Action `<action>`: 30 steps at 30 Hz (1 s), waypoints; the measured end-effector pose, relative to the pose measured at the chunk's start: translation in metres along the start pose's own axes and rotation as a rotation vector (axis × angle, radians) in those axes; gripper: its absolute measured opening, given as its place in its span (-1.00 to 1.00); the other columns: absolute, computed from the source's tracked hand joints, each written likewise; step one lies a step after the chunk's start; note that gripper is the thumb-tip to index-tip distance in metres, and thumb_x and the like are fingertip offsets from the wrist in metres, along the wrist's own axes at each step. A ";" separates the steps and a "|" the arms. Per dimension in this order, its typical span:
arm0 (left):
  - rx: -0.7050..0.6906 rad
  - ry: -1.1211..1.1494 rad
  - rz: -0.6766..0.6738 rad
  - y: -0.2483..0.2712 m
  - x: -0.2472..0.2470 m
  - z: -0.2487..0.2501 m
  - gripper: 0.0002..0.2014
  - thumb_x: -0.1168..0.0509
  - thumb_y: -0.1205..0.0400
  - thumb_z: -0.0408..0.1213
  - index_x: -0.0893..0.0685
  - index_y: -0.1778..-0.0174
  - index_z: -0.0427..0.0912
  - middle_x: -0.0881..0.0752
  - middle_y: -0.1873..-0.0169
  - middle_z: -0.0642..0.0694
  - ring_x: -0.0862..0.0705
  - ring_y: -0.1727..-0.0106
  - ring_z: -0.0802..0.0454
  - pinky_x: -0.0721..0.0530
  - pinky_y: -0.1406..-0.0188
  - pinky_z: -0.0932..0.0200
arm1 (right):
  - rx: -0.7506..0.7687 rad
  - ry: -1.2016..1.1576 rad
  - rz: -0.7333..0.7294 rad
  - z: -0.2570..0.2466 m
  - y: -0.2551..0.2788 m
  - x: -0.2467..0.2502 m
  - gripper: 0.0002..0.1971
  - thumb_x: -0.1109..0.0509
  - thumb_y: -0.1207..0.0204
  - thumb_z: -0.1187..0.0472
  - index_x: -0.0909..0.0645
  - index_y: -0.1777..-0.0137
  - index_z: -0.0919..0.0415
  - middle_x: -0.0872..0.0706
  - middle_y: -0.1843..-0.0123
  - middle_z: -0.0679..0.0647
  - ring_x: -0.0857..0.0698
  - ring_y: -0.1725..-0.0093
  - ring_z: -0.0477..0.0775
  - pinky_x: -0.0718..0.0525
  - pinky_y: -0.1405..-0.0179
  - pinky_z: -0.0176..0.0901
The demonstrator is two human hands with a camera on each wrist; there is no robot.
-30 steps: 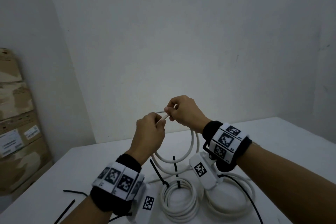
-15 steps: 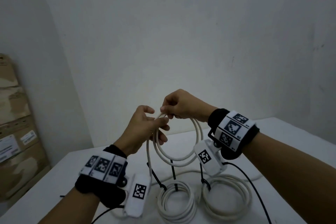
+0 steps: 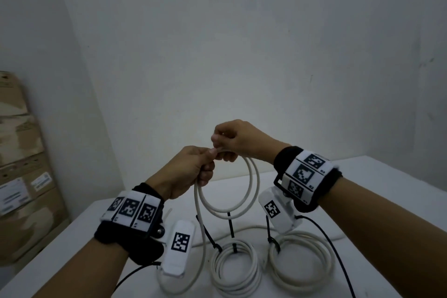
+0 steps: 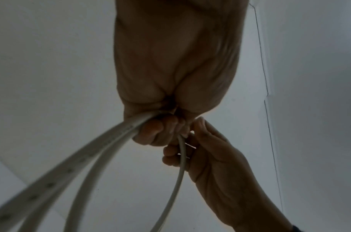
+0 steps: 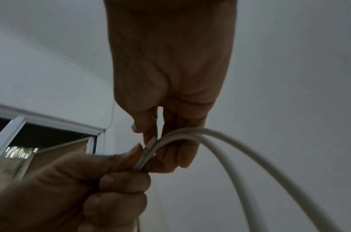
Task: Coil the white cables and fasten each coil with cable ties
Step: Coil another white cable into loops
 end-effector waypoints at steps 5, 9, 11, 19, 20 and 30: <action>0.005 0.062 0.048 0.002 0.006 -0.005 -0.71 -0.11 -0.76 -0.23 -0.62 -0.06 -0.40 -0.32 0.56 0.01 -0.31 0.56 0.12 -0.34 0.55 0.28 | -0.028 -0.171 0.139 0.018 0.007 0.005 -0.93 -0.35 -0.60 0.26 -0.66 0.00 0.19 -0.76 0.20 0.16 -0.79 0.29 0.13 -0.79 0.17 0.03; 0.027 0.065 0.011 0.005 0.001 -0.006 -0.74 -0.08 -0.77 -0.25 -0.60 0.01 -0.33 -0.37 0.54 -0.05 -0.36 0.57 0.07 -0.37 0.55 0.23 | -0.013 -0.178 0.076 0.019 0.009 0.000 -0.93 -0.37 -0.57 0.30 -0.69 0.09 0.23 -0.73 0.30 0.11 -0.73 0.35 0.05 -0.72 0.39 -0.07; 0.030 0.073 0.006 0.005 0.001 -0.008 -0.75 -0.08 -0.77 -0.25 -0.58 0.02 -0.32 -0.37 0.54 -0.05 -0.36 0.57 0.07 -0.37 0.55 0.22 | 0.000 -0.206 0.050 0.017 0.009 -0.003 -0.93 -0.35 -0.58 0.32 -0.68 0.07 0.24 -0.74 0.28 0.09 -0.73 0.33 0.02 -0.68 0.40 -0.16; 0.032 0.124 0.036 0.005 0.010 -0.016 -0.81 -0.14 -0.73 -0.29 -0.58 0.05 -0.32 -0.41 0.54 -0.05 -0.36 0.61 0.08 -0.35 0.60 0.24 | 0.041 -0.146 0.043 0.020 0.010 -0.008 -0.96 -0.41 -0.55 0.29 -0.69 0.10 0.22 -0.74 0.21 0.09 -0.76 0.23 -0.01 -0.72 0.26 -0.20; 0.031 0.123 0.039 0.005 0.010 -0.016 -0.82 -0.15 -0.73 -0.29 -0.58 0.05 -0.32 -0.42 0.54 -0.06 -0.36 0.62 0.08 -0.34 0.60 0.25 | 0.046 -0.121 0.042 0.019 0.010 -0.009 -0.96 -0.41 -0.55 0.29 -0.69 0.10 0.21 -0.74 0.24 0.05 -0.75 0.24 -0.03 -0.71 0.28 -0.23; -0.098 0.212 0.175 0.001 0.018 -0.010 -0.78 -0.17 -0.73 -0.24 -0.60 0.03 -0.33 -0.59 0.51 -0.12 -0.53 0.60 -0.01 -0.54 0.60 0.22 | 0.088 0.102 0.602 0.004 0.025 -0.017 -0.96 -0.43 -0.49 0.20 -0.65 0.15 0.14 -0.61 0.37 -0.10 -0.58 0.33 -0.03 -0.62 0.22 -0.07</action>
Point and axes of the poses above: each hand's wrist, its own y-axis away from the middle knuckle, its own x-axis out of the back of the hand, z = x × y, the point moved 2 cm from there along -y, towards the middle knuckle
